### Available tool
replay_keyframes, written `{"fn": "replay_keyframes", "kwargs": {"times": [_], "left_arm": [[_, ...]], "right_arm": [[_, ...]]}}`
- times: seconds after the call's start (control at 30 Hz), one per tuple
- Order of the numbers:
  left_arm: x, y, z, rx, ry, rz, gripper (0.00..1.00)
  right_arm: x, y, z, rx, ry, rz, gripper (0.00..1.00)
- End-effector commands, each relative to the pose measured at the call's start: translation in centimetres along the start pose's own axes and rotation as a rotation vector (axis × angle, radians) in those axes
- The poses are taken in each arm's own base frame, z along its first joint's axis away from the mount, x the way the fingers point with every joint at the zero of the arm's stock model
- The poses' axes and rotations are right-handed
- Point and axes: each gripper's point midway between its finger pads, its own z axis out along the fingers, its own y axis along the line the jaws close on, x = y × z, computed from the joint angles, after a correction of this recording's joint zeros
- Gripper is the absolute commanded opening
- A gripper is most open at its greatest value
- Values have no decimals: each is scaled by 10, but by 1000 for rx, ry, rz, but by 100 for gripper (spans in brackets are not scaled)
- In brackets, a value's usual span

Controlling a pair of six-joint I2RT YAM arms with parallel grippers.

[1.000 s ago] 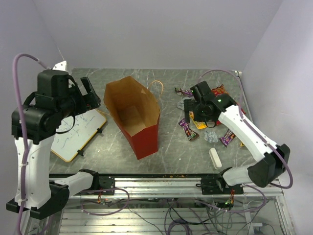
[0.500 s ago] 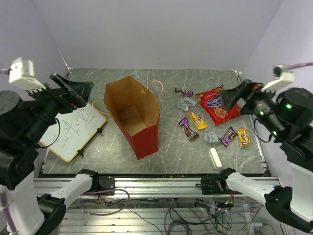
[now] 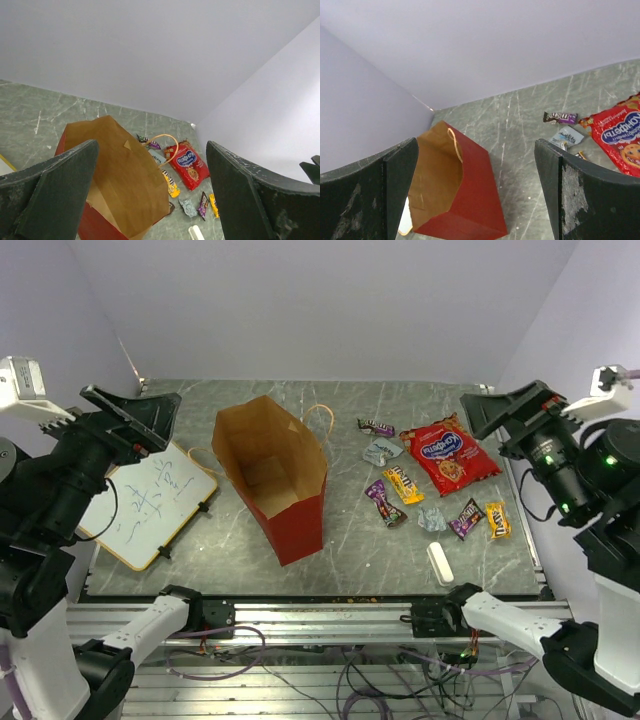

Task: Take the snacks out of the paper bag
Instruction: Reset both arms

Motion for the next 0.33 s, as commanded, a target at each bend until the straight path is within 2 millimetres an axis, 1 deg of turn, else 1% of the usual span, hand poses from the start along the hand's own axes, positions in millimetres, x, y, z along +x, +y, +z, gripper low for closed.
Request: {"fn": "replay_keyframes", "kwargs": {"times": [0.0, 0.1, 0.2, 0.3], "left_arm": [[0, 5, 5, -24, -7, 8, 99], [2, 6, 6, -26, 5, 11, 100], [5, 7, 7, -28, 13, 8, 100], [9, 7, 8, -27, 23, -4, 100]], "right_arm": [[8, -11, 9, 64, 17, -6, 100], [11, -13, 8, 70, 20, -6, 100], [12, -14, 8, 62, 30, -52, 100], [14, -24, 10, 122, 49, -79, 100]]}}
